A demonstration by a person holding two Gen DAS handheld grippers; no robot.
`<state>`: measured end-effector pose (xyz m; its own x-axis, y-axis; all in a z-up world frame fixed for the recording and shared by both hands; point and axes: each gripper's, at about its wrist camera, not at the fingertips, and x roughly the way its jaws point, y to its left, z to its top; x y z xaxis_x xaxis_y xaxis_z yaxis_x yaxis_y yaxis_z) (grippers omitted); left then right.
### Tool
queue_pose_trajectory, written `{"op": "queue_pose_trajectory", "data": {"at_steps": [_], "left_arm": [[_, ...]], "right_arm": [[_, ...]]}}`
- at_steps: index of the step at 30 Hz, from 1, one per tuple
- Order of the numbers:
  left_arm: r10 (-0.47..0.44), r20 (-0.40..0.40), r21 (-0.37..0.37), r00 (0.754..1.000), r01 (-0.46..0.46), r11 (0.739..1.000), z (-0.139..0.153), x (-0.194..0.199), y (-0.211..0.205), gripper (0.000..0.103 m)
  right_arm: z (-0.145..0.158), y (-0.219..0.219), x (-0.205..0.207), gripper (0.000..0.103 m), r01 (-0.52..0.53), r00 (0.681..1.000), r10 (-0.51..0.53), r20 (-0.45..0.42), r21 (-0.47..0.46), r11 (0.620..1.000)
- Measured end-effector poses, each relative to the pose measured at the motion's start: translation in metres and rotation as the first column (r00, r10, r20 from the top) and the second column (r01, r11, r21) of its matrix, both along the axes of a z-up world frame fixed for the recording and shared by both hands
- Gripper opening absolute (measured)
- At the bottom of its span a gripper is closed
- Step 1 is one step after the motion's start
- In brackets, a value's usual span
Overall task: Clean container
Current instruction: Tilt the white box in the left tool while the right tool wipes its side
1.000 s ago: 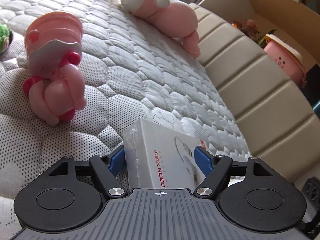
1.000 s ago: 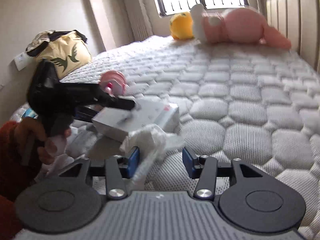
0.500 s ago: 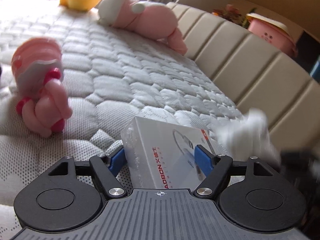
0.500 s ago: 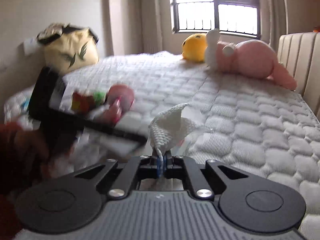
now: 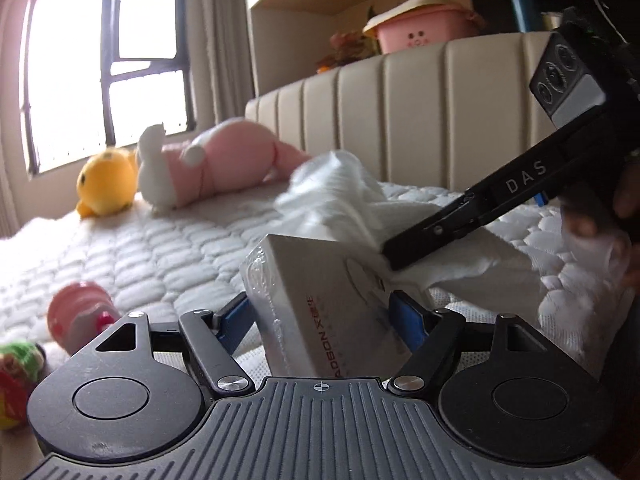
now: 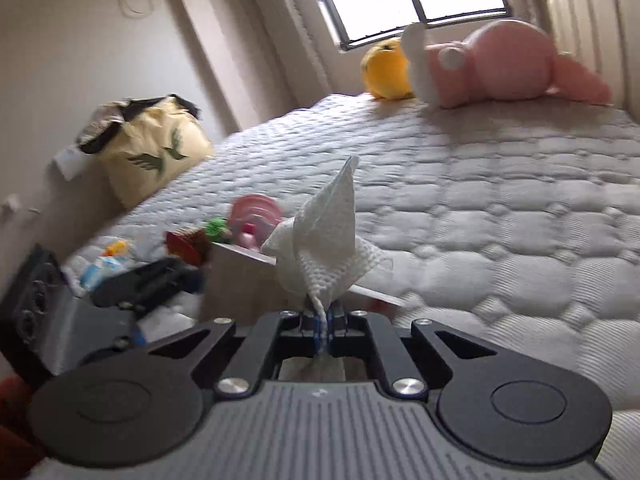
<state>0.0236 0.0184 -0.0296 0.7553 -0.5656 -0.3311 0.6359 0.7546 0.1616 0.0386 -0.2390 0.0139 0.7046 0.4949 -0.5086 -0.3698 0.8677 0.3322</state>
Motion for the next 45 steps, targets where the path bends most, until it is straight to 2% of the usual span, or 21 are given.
{"op": "queue_pose_trajectory", "data": {"at_steps": [4, 7, 11, 14, 17, 20, 22, 25, 27, 29, 30, 32, 33, 34, 37, 40, 41, 42, 43, 44, 45], "left_arm": [[-0.04, 0.107, 0.071, 0.993, 0.033, 0.997, -0.008, -0.02, -0.005, 0.082], [-0.051, 0.116, 0.097, 0.992, 0.04, 0.994, -0.014, -0.031, -0.003, 0.085], [-0.06, 0.067, 0.071, 0.996, 0.056, 0.996, -0.016, -0.037, 0.006, 0.085], [-0.063, 0.069, 0.074, 0.996, 0.058, 0.996, -0.018, -0.042, 0.007, 0.085], [-0.078, 0.085, 0.095, 0.993, 0.07, 0.993, -0.021, -0.048, 0.005, 0.085], [-0.104, 0.069, 0.088, 0.992, 0.098, 0.991, -0.023, -0.049, 0.002, 0.085], [-0.112, 0.032, 0.063, 0.993, 0.11, 0.992, -0.024, -0.045, 0.003, 0.085], [-0.096, -0.097, -0.051, 0.991, 0.091, 0.995, -0.022, -0.031, 0.013, 0.086], [-0.103, -0.207, -0.163, 0.973, 0.069, 0.984, -0.017, -0.018, 0.026, 0.089], [-0.111, -0.308, -0.265, 0.945, 0.026, 0.964, -0.01, -0.003, 0.04, 0.093], [-0.121, -0.361, -0.314, 0.925, 0.001, 0.949, -0.008, 0.005, 0.046, 0.093], [-0.165, -0.478, -0.426, 0.863, -0.064, 0.902, -0.005, 0.024, 0.059, 0.094], [-0.17, -0.524, -0.453, 0.835, -0.103, 0.886, -0.004, 0.031, 0.062, 0.094], [-0.175, -0.567, -0.471, 0.805, -0.144, 0.87, -0.004, 0.039, 0.065, 0.094], [-0.139, -0.675, -0.437, 0.725, -0.241, 0.867, -0.009, 0.056, 0.058, 0.094], [-0.152, -0.748, -0.42, 0.646, -0.285, 0.862, -0.019, 0.072, 0.051, 0.092], [-0.16, -0.769, -0.417, 0.619, -0.296, 0.86, -0.023, 0.077, 0.049, 0.086], [-0.164, -0.784, -0.411, 0.598, -0.303, 0.86, -0.027, 0.082, 0.046, 0.076], [-0.146, -0.773, -0.395, 0.617, -0.29, 0.872, -0.026, 0.085, 0.042, 0.069], [-0.114, -0.739, -0.373, 0.664, -0.261, 0.891, -0.023, 0.087, 0.037, 0.061], [-0.083, -0.695, -0.346, 0.714, -0.231, 0.909, -0.019, 0.088, 0.032, 0.061]], "right_arm": [[-0.003, -0.017, -0.003, 0.005, 0.037, 0.999, -0.037, -0.02, 0.015, 0.999], [0.006, -0.02, -0.012, 0.005, 0.023, 1.0, -0.023, 0.01, 0.057, 0.998], [0.025, 0.013, -0.018, 0.005, -0.106, 0.992, 0.1, 0.077, 0.086, 0.991], [0.039, 0.048, -0.012, 0.005, -0.208, 0.972, 0.198, 0.129, 0.063, 0.976], [0.045, 0.079, 0.007, 0.005, -0.256, 0.958, 0.253, 0.138, 0.011, 0.966], [0.036, 0.096, 0.041, 0.005, -0.261, 0.963, 0.263, 0.064, -0.034, 0.965], [0.025, 0.097, 0.062, 0.005, -0.229, 0.973, 0.23, 0.011, -0.056, 0.972], [0.011, 0.085, 0.076, 0.005, -0.158, 0.987, 0.156, -0.035, -0.066, 0.985], [0.004, 0.072, 0.067, 0.005, -0.148, 0.989, 0.146, -0.036, -0.047, 0.988], [-0.002, 0.061, 0.055, 0.005, -0.137, 0.99, 0.135, -0.035, -0.037, 0.99], [-0.005, 0.056, 0.048, 0.005, -0.129, 0.991, 0.128, -0.033, -0.037, 0.991], [-0.01, 0.051, 0.038, 0.005, -0.148, 0.988, 0.146, -0.045, -0.031, 0.989], [-0.014, 0.05, 0.033, 0.005, -0.151, 0.988, 0.148, -0.052, -0.041, 0.988], [-0.017, 0.049, 0.028, 0.005, -0.153, 0.987, 0.15, -0.059, -0.053, 0.987], [-0.025, 0.037, 0.024, 0.006, -0.121, 0.991, 0.117, -0.071, -0.051, 0.991], [-0.032, 0.023, 0.02, 0.006, -0.087, 0.993, 0.083, -0.083, -0.048, 0.995], [-0.035, 0.019, 0.019, 0.006, -0.076, 0.994, 0.071, -0.087, -0.047, 0.996], [-0.037, 0.015, 0.018, 0.006, -0.064, 0.994, 0.06, -0.091, -0.046, 0.997], [-0.038, 0.009, 0.017, 0.006, -0.054, 0.994, 0.05, -0.092, -0.035, 0.998], [-0.039, 0.004, 0.016, 0.006, -0.043, 0.995, 0.041, -0.093, -0.022, 0.999], [-0.039, -0.002, 0.015, 0.006, -0.027, 0.996, 0.025, -0.091, -0.012, 1.0]]}}
